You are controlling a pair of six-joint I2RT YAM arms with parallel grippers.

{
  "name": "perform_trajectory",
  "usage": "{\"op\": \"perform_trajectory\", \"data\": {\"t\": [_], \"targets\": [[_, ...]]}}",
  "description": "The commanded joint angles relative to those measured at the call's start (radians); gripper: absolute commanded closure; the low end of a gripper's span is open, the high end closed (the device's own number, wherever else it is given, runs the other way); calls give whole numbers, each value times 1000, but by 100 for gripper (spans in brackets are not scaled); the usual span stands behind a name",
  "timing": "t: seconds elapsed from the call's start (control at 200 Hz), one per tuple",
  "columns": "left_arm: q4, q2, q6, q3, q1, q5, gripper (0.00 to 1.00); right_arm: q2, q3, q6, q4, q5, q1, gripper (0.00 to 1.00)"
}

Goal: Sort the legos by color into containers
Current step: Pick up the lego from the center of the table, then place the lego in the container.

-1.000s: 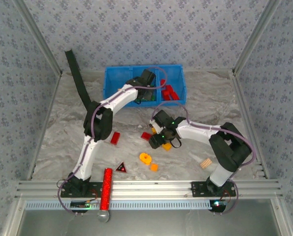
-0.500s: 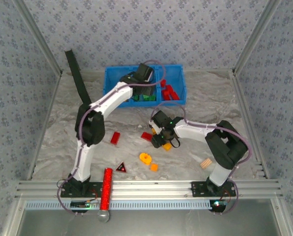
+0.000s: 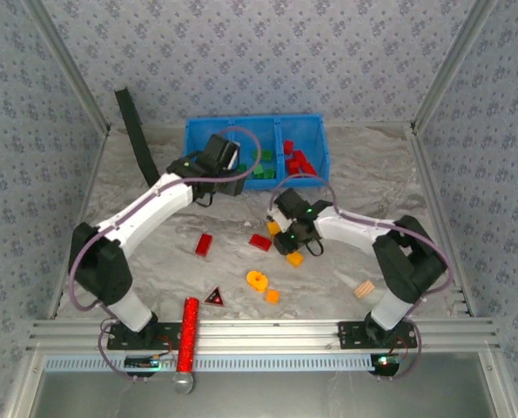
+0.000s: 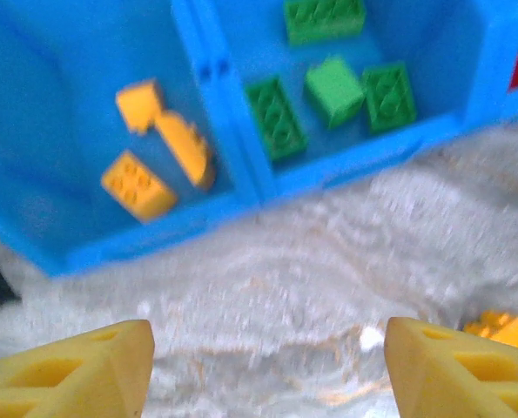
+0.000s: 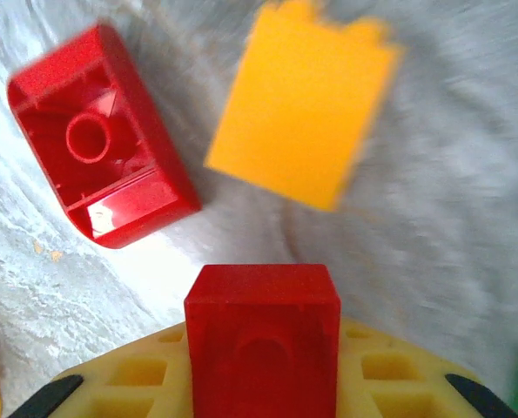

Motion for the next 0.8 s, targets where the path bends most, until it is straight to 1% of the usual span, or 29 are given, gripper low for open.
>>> {"op": "perform_trajectory", "data": {"t": [0.0, 0.06, 0.16, 0.195, 0.29, 0.38, 0.45, 0.505, 0.625, 0.795], "targets": [[-69, -111, -66, -64, -7, 14, 28, -93, 71, -41, -46, -33, -93, 71], [-96, -155, -116, -102, -17, 54, 28, -108, 104, -48, -42, -17, -137, 71], [-142, -207, -217, -163, -66, 93, 27, -97, 166, -66, -16, 19, -201, 71], [-164, -212, -265, -176, -78, 111, 26, -79, 186, -69, -8, 45, -218, 71], [-197, -213, -401, -214, -107, 180, 26, -13, 329, -70, -9, 116, -259, 71], [-201, -230, -519, -264, -153, 206, 24, 66, 439, -83, 3, 132, -290, 71], [-172, -258, -612, -324, -175, 232, 23, 136, 524, -108, 10, 127, -304, 71], [-112, -286, -681, -385, -186, 265, 23, 191, 579, -130, 27, 122, -314, 71], [28, -315, -849, -504, -210, 336, 22, 278, 616, -210, 144, 107, -324, 71], [68, -299, -992, -518, -252, 392, 20, 435, 751, -264, 197, 112, -331, 71]]}}
